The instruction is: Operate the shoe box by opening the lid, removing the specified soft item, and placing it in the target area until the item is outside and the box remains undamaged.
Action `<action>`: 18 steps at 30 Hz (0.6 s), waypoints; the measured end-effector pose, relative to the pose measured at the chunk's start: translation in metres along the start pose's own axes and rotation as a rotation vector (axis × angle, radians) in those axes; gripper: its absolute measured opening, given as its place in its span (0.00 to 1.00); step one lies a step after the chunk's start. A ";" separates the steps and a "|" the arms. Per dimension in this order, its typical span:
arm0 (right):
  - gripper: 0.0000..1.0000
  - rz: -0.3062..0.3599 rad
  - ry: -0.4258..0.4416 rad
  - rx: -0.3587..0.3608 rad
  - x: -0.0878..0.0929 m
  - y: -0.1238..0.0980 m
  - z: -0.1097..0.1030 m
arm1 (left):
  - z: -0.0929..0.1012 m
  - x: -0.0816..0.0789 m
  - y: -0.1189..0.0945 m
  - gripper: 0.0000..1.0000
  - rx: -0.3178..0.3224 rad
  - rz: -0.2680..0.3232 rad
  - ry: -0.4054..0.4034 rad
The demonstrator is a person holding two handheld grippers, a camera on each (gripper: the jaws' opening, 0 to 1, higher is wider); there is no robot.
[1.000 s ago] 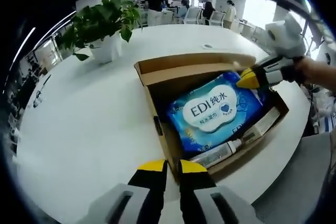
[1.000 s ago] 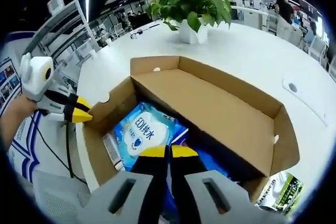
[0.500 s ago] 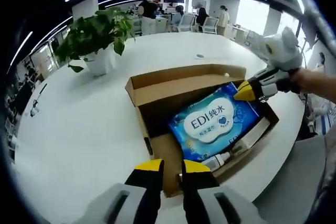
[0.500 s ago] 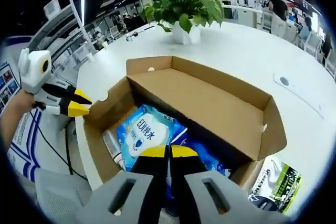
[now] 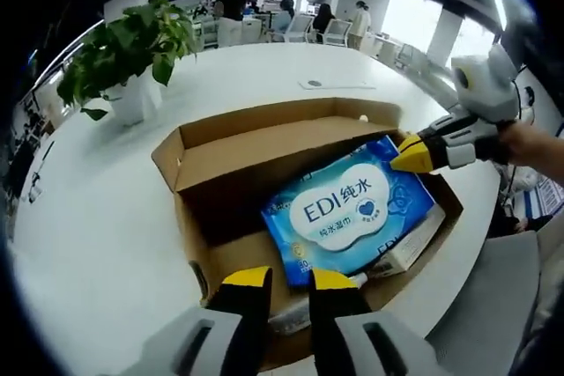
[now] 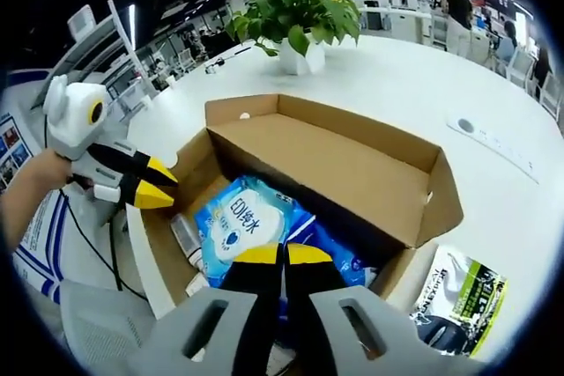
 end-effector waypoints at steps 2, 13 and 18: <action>0.00 -0.001 0.002 0.002 0.001 -0.001 0.002 | 0.001 -0.001 0.005 0.17 0.011 -0.012 -0.002; 0.00 0.000 0.023 0.017 0.009 -0.014 0.011 | 0.009 -0.005 0.029 0.17 0.099 -0.078 -0.023; 0.00 0.002 0.028 0.023 0.012 -0.017 0.014 | 0.017 -0.001 0.037 0.16 0.156 -0.102 -0.038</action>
Point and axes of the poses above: the point that each gripper's makers call its tool centre point, and the gripper's own axes: y roughly forward along the fingers, z roughly to its right, x roughly out of its underside, the point moved 5 cm from there along -y, roughly backward along the fingers, and after that the axes turned 7 degrees about -x, right-handed, at the moved point
